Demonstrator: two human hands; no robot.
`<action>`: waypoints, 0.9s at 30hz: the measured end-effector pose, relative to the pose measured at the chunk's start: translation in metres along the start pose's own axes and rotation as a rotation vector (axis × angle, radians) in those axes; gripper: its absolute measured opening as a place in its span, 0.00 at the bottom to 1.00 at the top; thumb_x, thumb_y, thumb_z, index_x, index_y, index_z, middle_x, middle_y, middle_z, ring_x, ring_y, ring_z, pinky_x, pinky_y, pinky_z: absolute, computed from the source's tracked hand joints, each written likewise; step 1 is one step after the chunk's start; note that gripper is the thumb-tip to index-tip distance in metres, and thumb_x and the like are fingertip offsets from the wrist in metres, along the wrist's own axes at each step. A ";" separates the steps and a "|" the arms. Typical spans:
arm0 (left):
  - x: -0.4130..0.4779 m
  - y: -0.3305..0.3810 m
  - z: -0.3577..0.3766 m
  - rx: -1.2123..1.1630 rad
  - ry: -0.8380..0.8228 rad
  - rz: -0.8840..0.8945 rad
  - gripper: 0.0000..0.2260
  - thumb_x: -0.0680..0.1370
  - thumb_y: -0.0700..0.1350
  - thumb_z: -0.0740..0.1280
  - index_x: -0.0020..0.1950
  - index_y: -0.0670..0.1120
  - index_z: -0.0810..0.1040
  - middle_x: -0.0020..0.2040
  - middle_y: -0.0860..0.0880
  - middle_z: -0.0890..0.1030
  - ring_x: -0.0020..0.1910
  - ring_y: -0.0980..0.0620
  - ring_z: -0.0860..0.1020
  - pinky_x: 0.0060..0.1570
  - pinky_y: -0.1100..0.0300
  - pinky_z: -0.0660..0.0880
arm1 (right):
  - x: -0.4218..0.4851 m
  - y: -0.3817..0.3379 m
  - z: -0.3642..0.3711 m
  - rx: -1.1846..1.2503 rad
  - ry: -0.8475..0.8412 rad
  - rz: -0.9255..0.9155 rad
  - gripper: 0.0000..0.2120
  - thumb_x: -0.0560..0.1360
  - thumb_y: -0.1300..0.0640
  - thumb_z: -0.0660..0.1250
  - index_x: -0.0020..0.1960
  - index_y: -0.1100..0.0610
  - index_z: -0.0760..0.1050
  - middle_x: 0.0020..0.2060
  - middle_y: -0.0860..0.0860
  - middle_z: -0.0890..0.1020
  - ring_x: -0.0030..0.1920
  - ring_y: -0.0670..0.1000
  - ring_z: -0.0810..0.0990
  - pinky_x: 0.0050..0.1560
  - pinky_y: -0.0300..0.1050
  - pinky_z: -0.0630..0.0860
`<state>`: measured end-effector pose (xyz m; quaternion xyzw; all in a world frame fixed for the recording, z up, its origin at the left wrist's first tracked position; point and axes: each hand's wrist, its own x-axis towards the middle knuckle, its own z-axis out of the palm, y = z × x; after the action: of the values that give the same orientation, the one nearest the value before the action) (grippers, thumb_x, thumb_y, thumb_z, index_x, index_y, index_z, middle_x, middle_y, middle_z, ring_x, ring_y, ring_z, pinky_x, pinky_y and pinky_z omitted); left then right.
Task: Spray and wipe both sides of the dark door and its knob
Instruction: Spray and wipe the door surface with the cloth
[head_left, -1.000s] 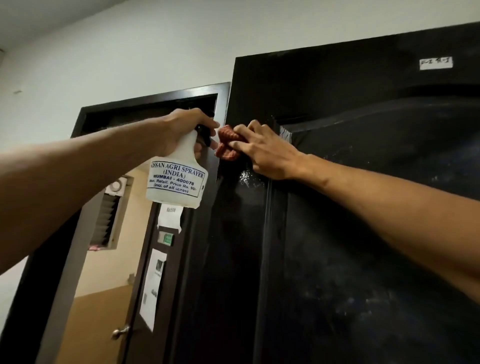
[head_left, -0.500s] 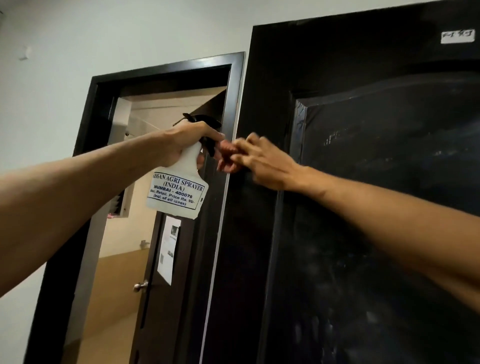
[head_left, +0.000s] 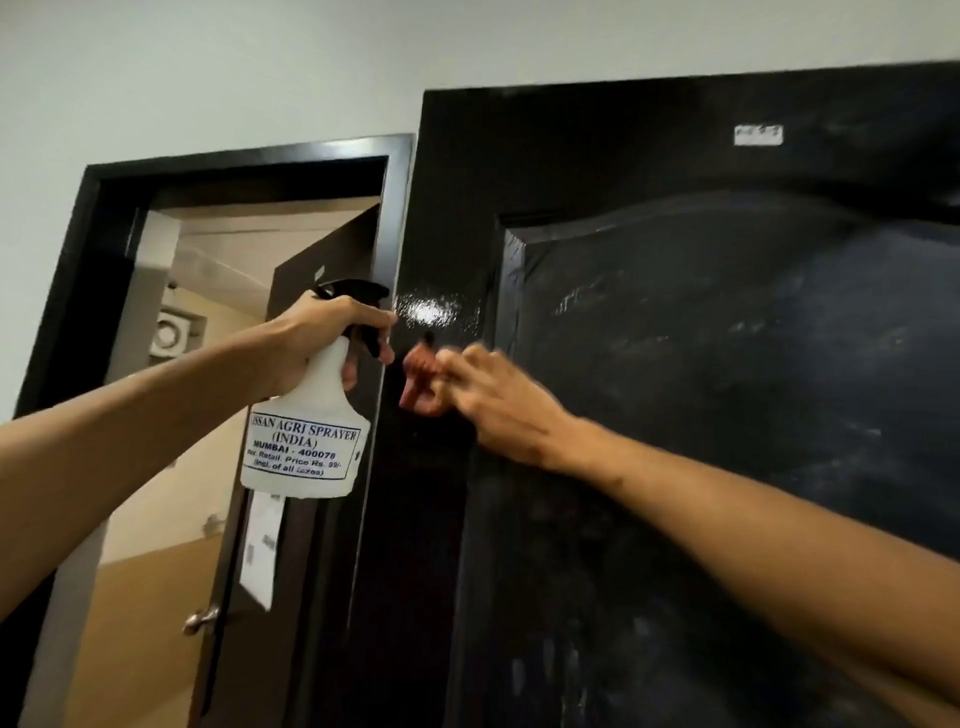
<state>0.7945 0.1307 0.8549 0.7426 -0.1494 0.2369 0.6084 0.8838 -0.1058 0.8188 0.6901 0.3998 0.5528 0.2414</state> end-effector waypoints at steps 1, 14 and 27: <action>0.004 0.008 0.004 -0.008 0.000 0.014 0.10 0.79 0.47 0.73 0.44 0.41 0.81 0.43 0.40 0.87 0.21 0.49 0.70 0.23 0.62 0.72 | 0.006 0.024 -0.012 0.006 0.044 0.121 0.26 0.68 0.68 0.63 0.66 0.60 0.77 0.65 0.58 0.74 0.55 0.61 0.72 0.52 0.57 0.75; 0.066 0.142 0.103 -0.090 -0.099 0.186 0.09 0.79 0.47 0.72 0.44 0.43 0.80 0.42 0.41 0.86 0.20 0.52 0.72 0.23 0.61 0.73 | 0.008 0.225 -0.111 -0.134 0.135 0.595 0.27 0.76 0.68 0.60 0.74 0.57 0.72 0.69 0.56 0.68 0.63 0.60 0.66 0.67 0.56 0.69; 0.092 0.256 0.273 -0.051 -0.196 0.315 0.12 0.80 0.46 0.69 0.38 0.45 0.77 0.32 0.46 0.82 0.20 0.55 0.71 0.24 0.66 0.73 | -0.103 0.374 -0.168 -0.156 0.395 1.002 0.22 0.75 0.65 0.62 0.68 0.58 0.76 0.71 0.58 0.67 0.68 0.64 0.65 0.72 0.53 0.62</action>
<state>0.7881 -0.1838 1.0772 0.7138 -0.3282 0.2520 0.5650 0.8227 -0.4188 1.0957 0.6593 0.0175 0.7473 -0.0807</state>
